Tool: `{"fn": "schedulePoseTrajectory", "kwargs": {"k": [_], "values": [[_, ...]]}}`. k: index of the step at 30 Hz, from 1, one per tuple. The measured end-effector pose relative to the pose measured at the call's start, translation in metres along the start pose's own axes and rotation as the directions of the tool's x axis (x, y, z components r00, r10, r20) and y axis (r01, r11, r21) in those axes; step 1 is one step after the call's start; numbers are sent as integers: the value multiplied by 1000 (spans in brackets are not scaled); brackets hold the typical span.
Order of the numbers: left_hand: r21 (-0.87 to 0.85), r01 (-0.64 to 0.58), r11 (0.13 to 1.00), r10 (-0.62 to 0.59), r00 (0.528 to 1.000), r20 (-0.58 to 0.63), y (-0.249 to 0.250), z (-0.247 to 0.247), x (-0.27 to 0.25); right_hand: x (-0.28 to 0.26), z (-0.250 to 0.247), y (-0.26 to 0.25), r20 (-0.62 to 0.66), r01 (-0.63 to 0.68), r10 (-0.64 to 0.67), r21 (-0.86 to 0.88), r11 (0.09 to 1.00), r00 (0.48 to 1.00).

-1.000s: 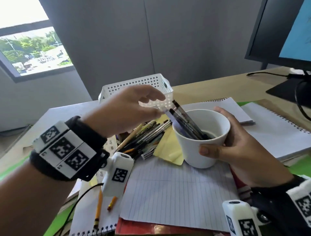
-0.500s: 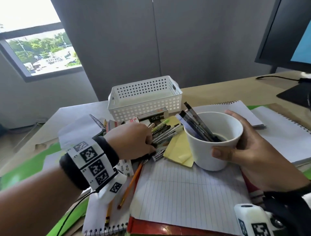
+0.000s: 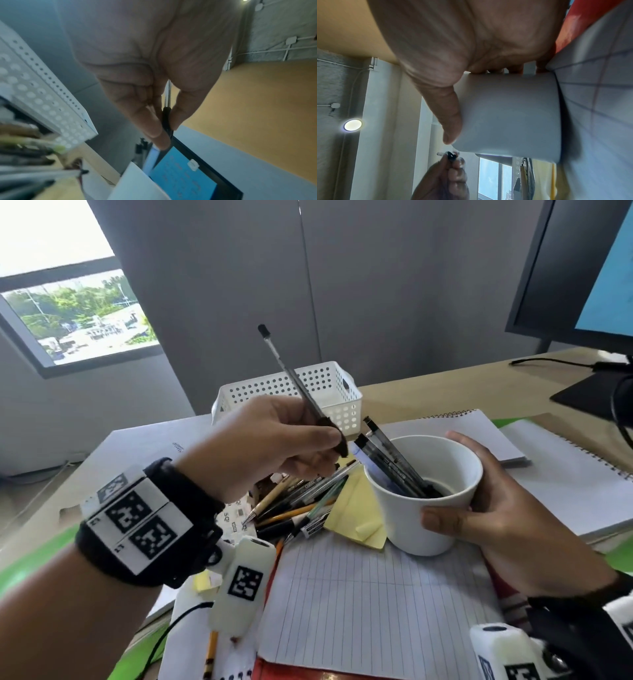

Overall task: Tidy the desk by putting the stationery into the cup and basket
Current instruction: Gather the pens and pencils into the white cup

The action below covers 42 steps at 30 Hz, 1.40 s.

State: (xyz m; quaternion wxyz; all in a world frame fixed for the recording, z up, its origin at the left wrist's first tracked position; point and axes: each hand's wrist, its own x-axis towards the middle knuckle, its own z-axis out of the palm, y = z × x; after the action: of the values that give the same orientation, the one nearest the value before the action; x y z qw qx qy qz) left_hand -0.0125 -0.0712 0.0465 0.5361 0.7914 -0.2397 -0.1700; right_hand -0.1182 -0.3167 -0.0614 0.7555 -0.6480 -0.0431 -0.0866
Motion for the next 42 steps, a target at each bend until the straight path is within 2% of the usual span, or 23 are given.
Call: {"fn": "schedulePoseTrajectory", "kwargs": {"k": [2,6,8,12,15,17,20,24,28,34,37,39,42], "values": [[17,-62,998,62,998,26,2,10,2,-1,0,-1,3,9,-9,-7,1000,1000],[235,-135,963,115,989,97,0,29,2,-1,1,-1,32,27,-26,-37,999,999],[219,-137,966,115,987,111,-1,30,1,-1,1,-1,30,25,-24,-27,999,999],[115,-79,990,87,994,-69,-1,14,3,-1,-1,0,23,9,-8,-33,999,1000],[223,-13,975,46,988,-146,-10,1,10,0,-1,0,22,1,1,-50,999,1000],[475,60,878,-19,996,-92,-23,-1,13,-1,0,-1,3,0,0,-47,999,1000],[760,67,647,-81,997,-19,-43,5,16,-1,2,-3,-4,10,-11,-44,999,1000],[866,67,495,-78,996,-33,-50,17,22,-1,1,-1,-7,13,-14,-49,999,1000],[892,101,440,-150,988,-38,-56,26,29,0,-1,0,4,11,-11,-59,998,1000],[895,72,441,-167,986,3,-58,24,34,0,-1,0,1,20,-20,-67,998,1000],[873,62,483,-150,989,13,-60,18,33,0,-1,0,-8,17,-18,-56,998,1000],[817,92,569,-134,991,-18,-55,13,31,0,0,0,-6,18,-18,-47,999,1000],[640,116,759,-65,993,-103,-37,4,25,0,0,-1,-4,22,-22,-39,999,1000]]}}
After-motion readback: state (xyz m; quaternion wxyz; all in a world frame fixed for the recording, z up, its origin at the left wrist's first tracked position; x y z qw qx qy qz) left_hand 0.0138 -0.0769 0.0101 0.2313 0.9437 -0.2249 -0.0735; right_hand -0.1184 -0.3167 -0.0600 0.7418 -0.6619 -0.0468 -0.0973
